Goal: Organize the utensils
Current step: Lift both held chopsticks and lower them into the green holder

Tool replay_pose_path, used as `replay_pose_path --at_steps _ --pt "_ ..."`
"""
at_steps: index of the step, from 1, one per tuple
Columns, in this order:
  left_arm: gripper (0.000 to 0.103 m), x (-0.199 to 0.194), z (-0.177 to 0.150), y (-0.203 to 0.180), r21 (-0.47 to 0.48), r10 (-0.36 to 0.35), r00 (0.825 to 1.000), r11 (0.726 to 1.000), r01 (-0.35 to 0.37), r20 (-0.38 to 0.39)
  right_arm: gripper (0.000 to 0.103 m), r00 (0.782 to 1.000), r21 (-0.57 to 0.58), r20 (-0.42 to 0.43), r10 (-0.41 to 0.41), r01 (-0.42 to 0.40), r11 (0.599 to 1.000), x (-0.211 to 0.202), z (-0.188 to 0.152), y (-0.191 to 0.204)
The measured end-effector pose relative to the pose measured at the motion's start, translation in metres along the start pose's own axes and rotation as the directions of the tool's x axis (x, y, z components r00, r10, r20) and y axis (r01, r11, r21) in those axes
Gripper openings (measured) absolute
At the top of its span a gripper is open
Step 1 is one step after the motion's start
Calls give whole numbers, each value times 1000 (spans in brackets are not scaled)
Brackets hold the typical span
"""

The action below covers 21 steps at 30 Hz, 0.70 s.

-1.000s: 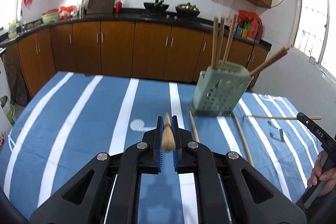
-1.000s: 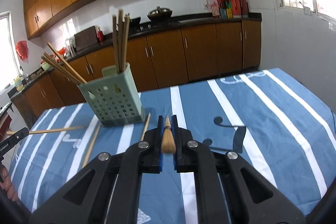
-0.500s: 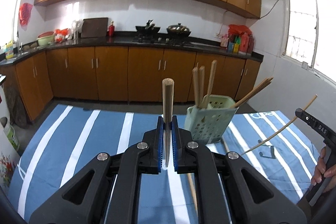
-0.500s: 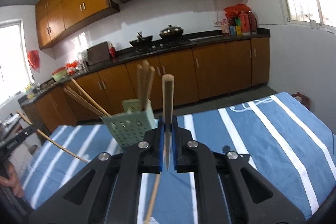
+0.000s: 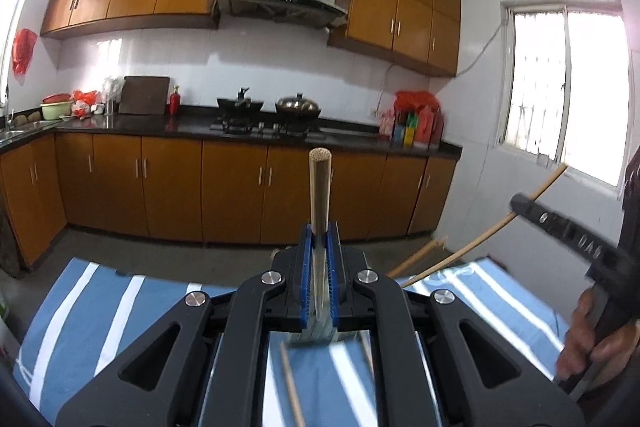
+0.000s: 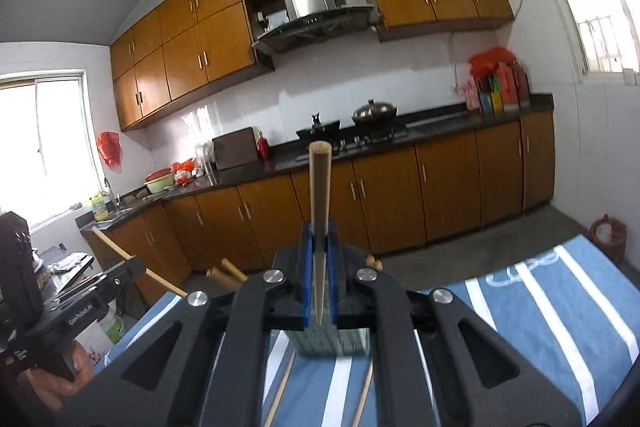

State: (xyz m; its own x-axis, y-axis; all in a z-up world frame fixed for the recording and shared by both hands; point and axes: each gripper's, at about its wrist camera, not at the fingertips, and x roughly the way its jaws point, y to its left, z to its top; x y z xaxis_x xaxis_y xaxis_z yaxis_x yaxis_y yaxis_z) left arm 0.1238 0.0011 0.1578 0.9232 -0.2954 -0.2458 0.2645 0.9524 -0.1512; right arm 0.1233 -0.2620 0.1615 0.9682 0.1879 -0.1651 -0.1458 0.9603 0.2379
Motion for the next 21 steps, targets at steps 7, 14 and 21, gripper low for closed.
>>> replay_pose_path --at_steps 7,14,21 --pt "7 38 14 -4 -36 42 999 999 -42 17 8 999 10 -25 -33 33 999 46 6 -7" --pt "7 46 19 -6 -64 33 995 998 -28 91 8 994 23 -99 -45 48 999 93 -4 -20" --pt "7 44 38 -15 -60 43 989 998 -35 140 8 995 17 -88 -41 43 999 101 -6 -17"
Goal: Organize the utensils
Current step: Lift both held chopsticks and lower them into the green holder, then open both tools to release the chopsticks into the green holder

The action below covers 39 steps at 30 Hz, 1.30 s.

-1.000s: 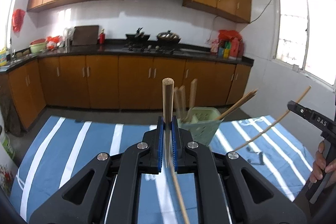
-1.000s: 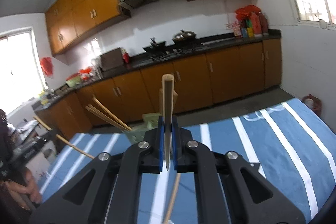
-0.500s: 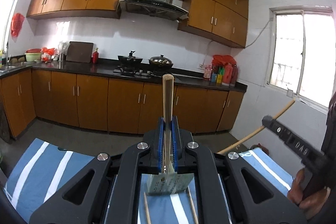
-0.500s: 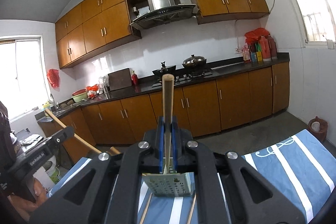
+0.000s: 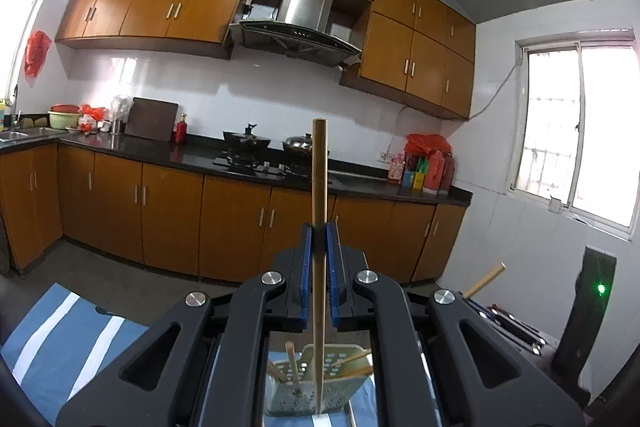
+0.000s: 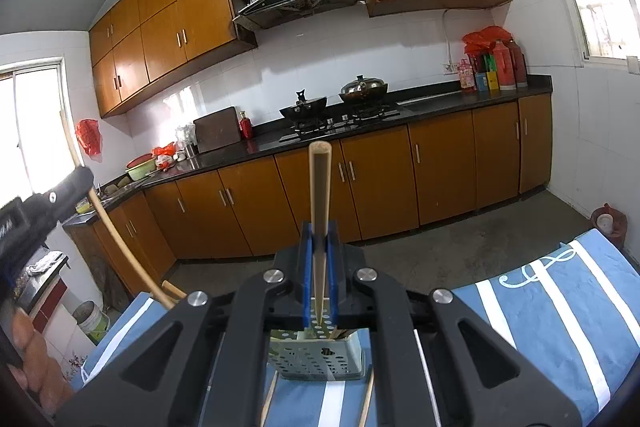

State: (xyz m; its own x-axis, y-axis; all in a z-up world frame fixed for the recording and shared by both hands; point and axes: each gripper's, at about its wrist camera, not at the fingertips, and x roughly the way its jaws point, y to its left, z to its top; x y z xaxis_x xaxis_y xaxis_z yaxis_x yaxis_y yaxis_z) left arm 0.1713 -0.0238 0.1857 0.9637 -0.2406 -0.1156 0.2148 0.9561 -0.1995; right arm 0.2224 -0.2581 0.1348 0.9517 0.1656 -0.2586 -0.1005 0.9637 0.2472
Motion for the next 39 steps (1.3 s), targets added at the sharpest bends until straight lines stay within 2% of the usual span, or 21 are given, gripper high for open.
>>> replay_pose_path --at_steps 4,11,15,24,29,34,39 --pt "7 6 3 0 -25 26 999 999 -26 38 8 1000 -16 15 -4 4 1000 2 2 0" --pt "7 17 4 -11 -10 75 988 997 -74 138 8 1000 -25 16 -14 15 1000 12 2 -3" --pt "7 32 -3 -13 -5 90 982 996 -91 163 8 1000 -19 11 -7 7 1000 20 -2 -6" --pt "7 63 -40 -4 -12 125 988 992 -124 89 8 999 3 11 30 -30 1000 23 -7 -9" --pt "7 65 -45 -3 -21 133 986 991 -132 96 8 1000 -10 9 26 -26 1000 14 -4 -7" --pt "7 71 -47 -8 -2 134 986 991 -135 96 8 999 -16 -41 18 -19 1000 24 -7 -7" --pt "8 79 -55 0 -17 148 988 989 -147 32 12 994 2 -110 16 -16 1000 37 -15 -6"
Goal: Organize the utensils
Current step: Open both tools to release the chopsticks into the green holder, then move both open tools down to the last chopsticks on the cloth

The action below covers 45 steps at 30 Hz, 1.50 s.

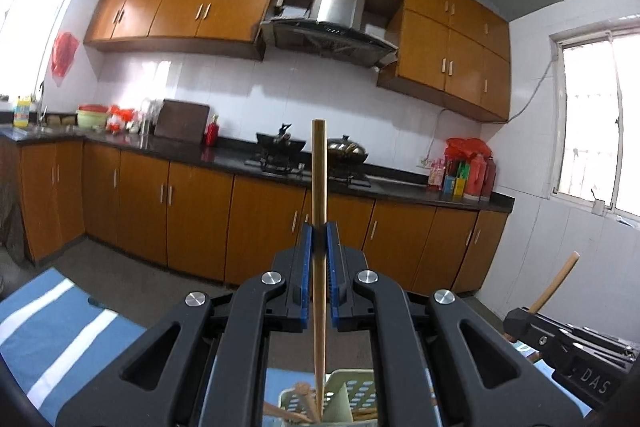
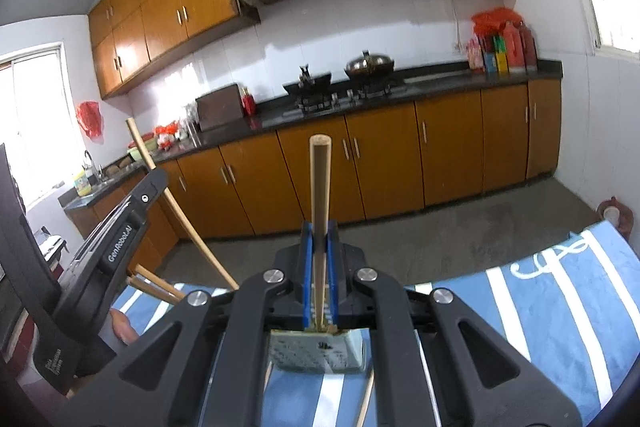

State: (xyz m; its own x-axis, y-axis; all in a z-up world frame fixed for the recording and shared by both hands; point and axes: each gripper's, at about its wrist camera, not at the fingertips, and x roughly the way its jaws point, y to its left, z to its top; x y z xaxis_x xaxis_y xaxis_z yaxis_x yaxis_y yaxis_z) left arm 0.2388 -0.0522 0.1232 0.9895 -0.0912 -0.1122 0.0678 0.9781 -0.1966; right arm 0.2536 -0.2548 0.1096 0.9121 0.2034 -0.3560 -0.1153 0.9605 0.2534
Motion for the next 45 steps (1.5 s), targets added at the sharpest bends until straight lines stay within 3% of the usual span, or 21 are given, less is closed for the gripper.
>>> replay_pose_path --at_steps 2,3,4,5,6,18,24,28,29,33,39,42,43,45 --pt "11 0 2 3 -3 5 1000 1000 -5 -15 24 1000 10 -1 0 0 1000 -1 -1 -2" --pt "20 -1 3 4 -2 7 1000 1000 -7 -18 32 1000 18 5 0 0 1000 -3 -1 -4" --pt "28 -4 5 4 2 12 1000 1000 -12 -17 34 1000 23 10 1 -1 1000 -6 -1 -5" --pt "42 -5 5 4 6 16 1000 1000 -16 -13 35 1000 26 14 0 -1 1000 -8 -1 -5" --pt "45 -9 7 4 12 19 1000 1000 -19 -7 36 1000 28 20 -2 2 1000 -12 0 -5" --pt "46 -53 14 27 22 41 997 999 -39 -63 46 998 49 43 -43 41 998 -70 -28 -18" --pt "47 -84 -19 68 30 90 979 996 -86 -184 47 992 73 -97 -77 84 994 -69 -91 -34" --pt "47 -95 -62 90 64 135 945 991 -121 -299 47 964 44 -243 -104 119 992 -46 -149 -32" --pt "47 -95 -78 94 77 135 929 990 -116 -345 47 959 38 -264 -105 120 992 -42 -157 -29" --pt "47 -95 -121 95 62 81 875 996 -58 -477 43 919 -18 -375 -119 121 992 -23 -207 -15" --pt "47 -96 -165 71 49 0 813 998 35 -583 35 890 -67 -429 -153 138 988 -12 -241 0" --pt "47 -97 -178 64 49 -15 794 997 56 -608 15 873 -101 -448 -193 165 981 -5 -247 -2" --pt "47 -97 -180 63 47 -19 789 997 61 -615 8 878 -104 -431 -208 181 978 -6 -247 -4" --pt "47 -96 -184 59 48 -24 777 996 70 -629 8 877 -81 -430 -215 200 976 -7 -245 -13"
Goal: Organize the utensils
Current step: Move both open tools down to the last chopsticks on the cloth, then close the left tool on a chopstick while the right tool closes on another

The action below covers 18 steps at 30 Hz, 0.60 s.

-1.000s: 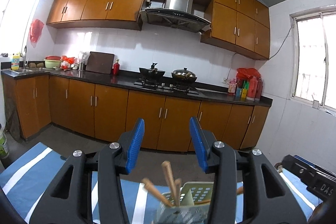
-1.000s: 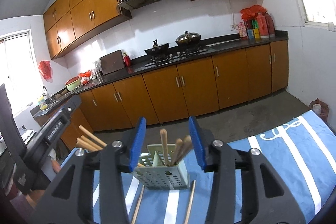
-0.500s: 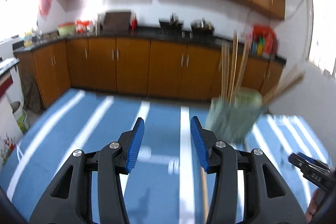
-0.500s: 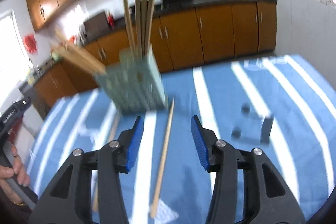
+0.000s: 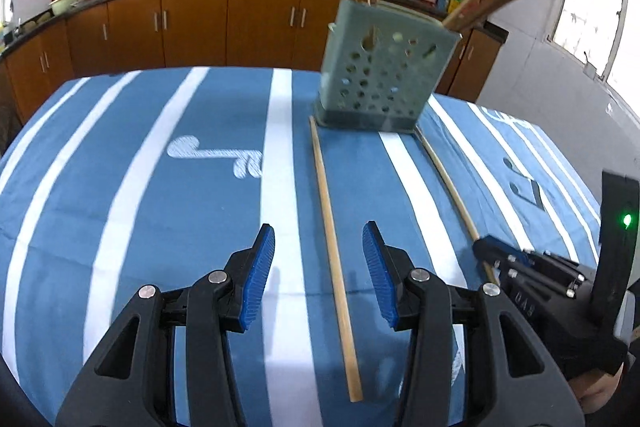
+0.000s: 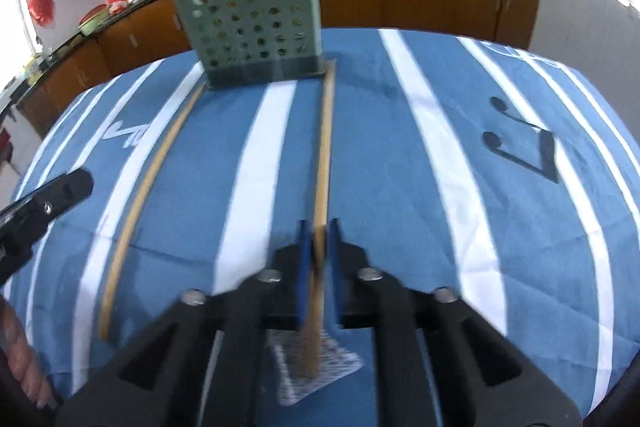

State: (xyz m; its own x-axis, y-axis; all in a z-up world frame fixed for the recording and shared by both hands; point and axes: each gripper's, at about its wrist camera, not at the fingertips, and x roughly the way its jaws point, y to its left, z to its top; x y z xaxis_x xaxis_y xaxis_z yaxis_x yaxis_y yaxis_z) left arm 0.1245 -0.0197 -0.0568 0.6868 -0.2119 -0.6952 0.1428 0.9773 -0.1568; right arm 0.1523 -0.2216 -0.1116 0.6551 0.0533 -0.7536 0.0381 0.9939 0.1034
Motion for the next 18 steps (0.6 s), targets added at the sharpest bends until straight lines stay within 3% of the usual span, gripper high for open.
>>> replay_pose_path --at_steps 5,10,12,18 --pt "45 11 -10 -11 37 -2 999 999 4 -44 8 999 100 1 -51 51 994 1 9 -26" --pt "29 26 -20 -25 96 29 995 995 -19 -99 8 997 208 -8 -74 74 975 0 12 -56" --pt "11 32 -22 -27 111 71 992 992 -59 -108 8 998 202 -14 -69 70 977 1 13 -58" --pt "7 35 -10 -2 65 150 983 987 -144 -105 8 999 133 -30 -32 36 990 5 19 -49"
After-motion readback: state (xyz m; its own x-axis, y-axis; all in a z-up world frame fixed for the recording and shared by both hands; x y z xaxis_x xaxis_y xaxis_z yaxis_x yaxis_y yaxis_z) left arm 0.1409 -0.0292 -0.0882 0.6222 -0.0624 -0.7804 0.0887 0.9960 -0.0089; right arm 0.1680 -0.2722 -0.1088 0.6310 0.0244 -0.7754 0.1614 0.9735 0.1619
